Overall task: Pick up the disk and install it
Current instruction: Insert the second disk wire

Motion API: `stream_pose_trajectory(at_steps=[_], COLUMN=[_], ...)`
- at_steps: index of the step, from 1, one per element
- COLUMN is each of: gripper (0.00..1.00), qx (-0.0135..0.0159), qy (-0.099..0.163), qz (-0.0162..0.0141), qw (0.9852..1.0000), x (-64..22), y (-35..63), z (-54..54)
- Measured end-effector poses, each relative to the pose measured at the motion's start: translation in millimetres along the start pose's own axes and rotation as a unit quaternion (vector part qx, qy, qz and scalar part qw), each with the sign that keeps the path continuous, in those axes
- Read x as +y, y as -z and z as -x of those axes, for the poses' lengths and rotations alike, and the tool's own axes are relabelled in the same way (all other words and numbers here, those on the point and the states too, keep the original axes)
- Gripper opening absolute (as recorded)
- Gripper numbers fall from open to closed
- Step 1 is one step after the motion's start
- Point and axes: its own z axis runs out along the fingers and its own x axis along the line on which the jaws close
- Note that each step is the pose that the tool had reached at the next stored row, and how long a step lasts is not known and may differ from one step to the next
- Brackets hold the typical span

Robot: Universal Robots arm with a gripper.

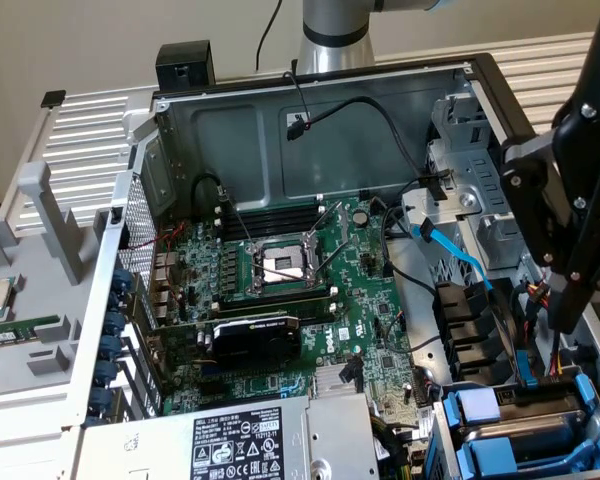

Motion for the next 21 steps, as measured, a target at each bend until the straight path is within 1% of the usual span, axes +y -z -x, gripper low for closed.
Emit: stream_pose_trajectory(at_steps=[3, 6, 10, 14, 15, 18, 21], gripper=[0.11, 0.11, 0.11, 0.11, 0.11, 0.11, 0.11], qx=[0.0000, -0.0004, -0.0024, -0.0048, -0.0050, -0.0052, -0.0053], qy=[0.015, 0.034, 0.053, 0.071, 0.076, 0.087, 0.100], qz=[0.0001, -0.0014, -0.0069, -0.0130, -0.0140, -0.0155, -0.0154], qw=[0.9999, 0.9994, 0.9986, 0.9974, 0.9970, 0.9960, 0.9948], x=[-0.4, -0.5, -0.4, -0.5, -0.5, -0.7, -0.8], y=[0.0, 0.1, 0.0, 0.0, 0.1, -0.1, -0.1], z=[0.1, 0.2, 0.2, 0.2, 0.2, 0.3, 0.1])
